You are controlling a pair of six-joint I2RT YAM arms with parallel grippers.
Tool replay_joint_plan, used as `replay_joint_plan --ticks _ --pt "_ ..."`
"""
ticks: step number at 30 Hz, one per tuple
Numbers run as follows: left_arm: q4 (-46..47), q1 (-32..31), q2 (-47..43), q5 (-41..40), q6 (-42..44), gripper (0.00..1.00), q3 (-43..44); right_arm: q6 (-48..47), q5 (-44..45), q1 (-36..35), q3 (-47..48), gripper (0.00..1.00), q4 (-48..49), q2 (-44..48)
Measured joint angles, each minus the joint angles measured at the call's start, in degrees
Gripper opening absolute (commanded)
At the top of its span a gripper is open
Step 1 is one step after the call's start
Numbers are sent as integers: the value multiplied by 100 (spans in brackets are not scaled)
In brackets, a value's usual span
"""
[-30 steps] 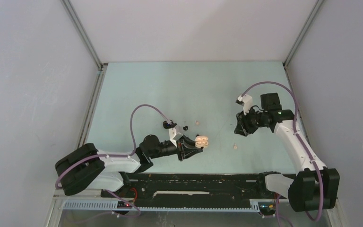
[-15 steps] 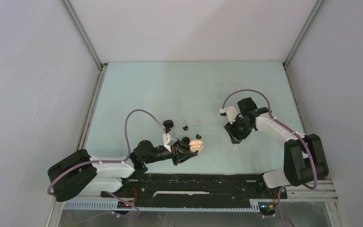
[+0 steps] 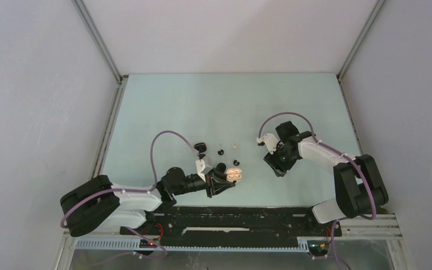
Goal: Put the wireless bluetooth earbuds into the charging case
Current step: Adjust the earbud at the center of the board.
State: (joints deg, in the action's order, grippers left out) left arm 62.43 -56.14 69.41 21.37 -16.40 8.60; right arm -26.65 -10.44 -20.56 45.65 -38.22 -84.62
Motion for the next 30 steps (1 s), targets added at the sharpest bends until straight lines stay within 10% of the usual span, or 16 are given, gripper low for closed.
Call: replay_joint_plan --ticks 20,30 --pt "-144 -37 57 28 -7 0 155 -63 824 743 -157 49 146 595" --pt "-317 -85 -81 24 -7 0 175 205 -225 1067 -157 53 2 931"
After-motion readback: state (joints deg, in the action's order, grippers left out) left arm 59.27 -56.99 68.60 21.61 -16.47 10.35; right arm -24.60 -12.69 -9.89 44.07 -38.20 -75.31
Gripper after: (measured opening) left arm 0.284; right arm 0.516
